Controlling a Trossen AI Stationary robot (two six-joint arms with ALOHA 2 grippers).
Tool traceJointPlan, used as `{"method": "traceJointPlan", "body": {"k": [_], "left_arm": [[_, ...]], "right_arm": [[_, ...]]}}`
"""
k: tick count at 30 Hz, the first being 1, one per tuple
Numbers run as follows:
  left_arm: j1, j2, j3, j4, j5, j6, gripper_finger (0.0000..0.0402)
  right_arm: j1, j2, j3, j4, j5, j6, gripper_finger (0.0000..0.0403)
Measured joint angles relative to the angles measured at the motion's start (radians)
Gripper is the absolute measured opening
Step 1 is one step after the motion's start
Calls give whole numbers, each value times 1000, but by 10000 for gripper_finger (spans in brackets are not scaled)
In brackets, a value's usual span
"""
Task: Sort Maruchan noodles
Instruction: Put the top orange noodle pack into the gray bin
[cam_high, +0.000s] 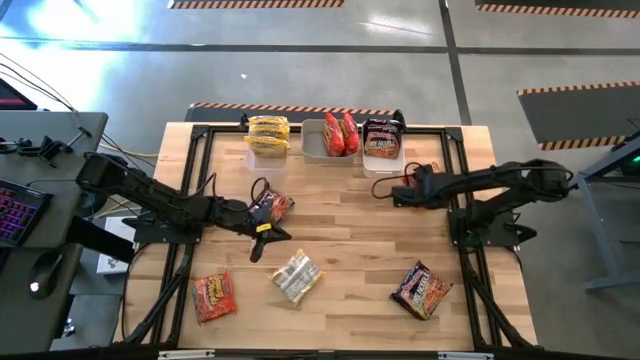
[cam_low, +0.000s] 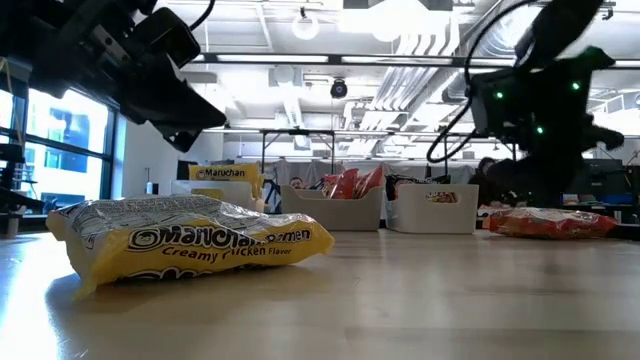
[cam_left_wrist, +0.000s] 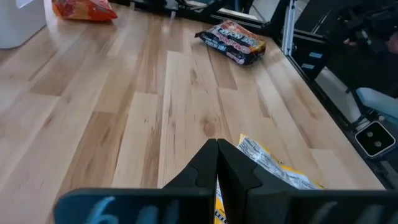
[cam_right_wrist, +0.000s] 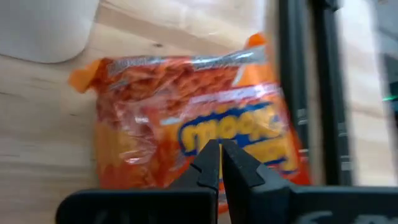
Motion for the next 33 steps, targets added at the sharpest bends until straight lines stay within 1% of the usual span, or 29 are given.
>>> {"method": "traceJointPlan", "body": {"k": [3,6,8,10,17,20,23,25,30,33], "left_arm": [[0,0,0,0,0,15,1],[1,0,1,7,-2,15,1],[1,0,2,7,-4,13,1],[1,0,2,6,-8,-5,1],[1,0,2,6,-44,-38,1],[2,0,2,6,-48,-53,4],[1,0,2,6,-59,-64,17],[1,0,2,6,-77,-64,28],[2,19,25,5,-105,-63,59],[2,64,65,8,-105,-48,76]], "right_arm": [[0,-18,-67,118,-39,-8,0],[4,-22,-116,215,-33,-52,0],[26,-23,-127,239,-29,-62,0],[63,-22,-119,241,-36,-69,0],[233,-19,-31,309,-178,-220,0],[301,-18,-24,429,-240,-309,0],[355,-5,-24,581,-304,-394,0],[379,14,-24,681,-327,-440,0],[398,110,-24,913,-403,-538,0],[398,173,-17,1043,-455,-600,0]]}}
